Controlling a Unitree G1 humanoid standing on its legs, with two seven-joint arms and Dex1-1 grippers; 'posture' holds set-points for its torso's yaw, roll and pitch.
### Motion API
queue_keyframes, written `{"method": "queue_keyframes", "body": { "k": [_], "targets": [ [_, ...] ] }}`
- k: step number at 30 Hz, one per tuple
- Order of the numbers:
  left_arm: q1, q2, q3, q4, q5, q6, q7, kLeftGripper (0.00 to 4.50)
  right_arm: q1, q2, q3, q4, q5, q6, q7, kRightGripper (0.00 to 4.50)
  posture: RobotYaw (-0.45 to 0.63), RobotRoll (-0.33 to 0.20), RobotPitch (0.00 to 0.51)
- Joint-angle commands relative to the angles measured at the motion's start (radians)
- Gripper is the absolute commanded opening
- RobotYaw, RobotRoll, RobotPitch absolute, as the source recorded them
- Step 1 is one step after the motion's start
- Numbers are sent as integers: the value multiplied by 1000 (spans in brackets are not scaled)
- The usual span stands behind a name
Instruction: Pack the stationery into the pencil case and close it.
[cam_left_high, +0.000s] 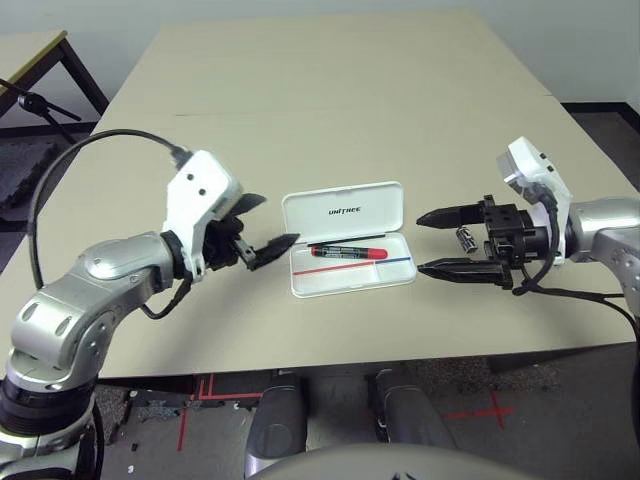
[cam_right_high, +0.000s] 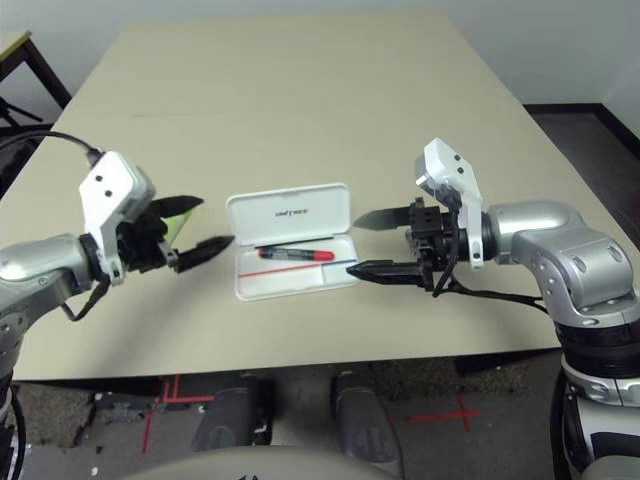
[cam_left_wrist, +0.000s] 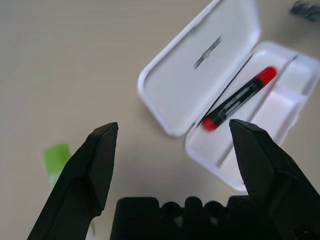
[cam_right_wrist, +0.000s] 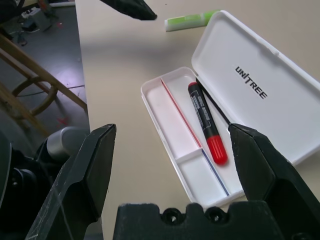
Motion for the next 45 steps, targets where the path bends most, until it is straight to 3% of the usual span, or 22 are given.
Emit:
{"method": "queue_keyframes", "body": {
  "k": [1, 4, 6, 13, 29, 45],
  "targets": [
    [-88, 16, -29, 131, 109, 162, 137, 4500, 8, 9, 28, -15, 13, -14, -23, 4472, 41, 0, 109],
    [-189, -115, 40, 210, 90, 277, 188, 4500, 3, 18, 47, -6, 10, -28, -32, 4472, 43, 0, 112],
    [-226, -151, 32, 262, 116, 330, 214, 4500, -2, 27, 63, -2, 6, -39, -39, 4472, 36, 0, 114],
    [-299, -156, -19, 415, 184, 389, 230, 4500, 2, 37, 84, 0, 6, -63, -60, 4472, 1, 0, 120],
    [-392, -196, -135, 762, 329, 101, 197, 4500, 56, 29, 54, -97, 59, -30, -156, 4472, -91, 0, 126],
    [-378, -179, -173, 857, 402, 62, 140, 4500, 54, 13, 51, -123, 102, -8, -214, 4472, -105, 0, 127]
  ]
}}
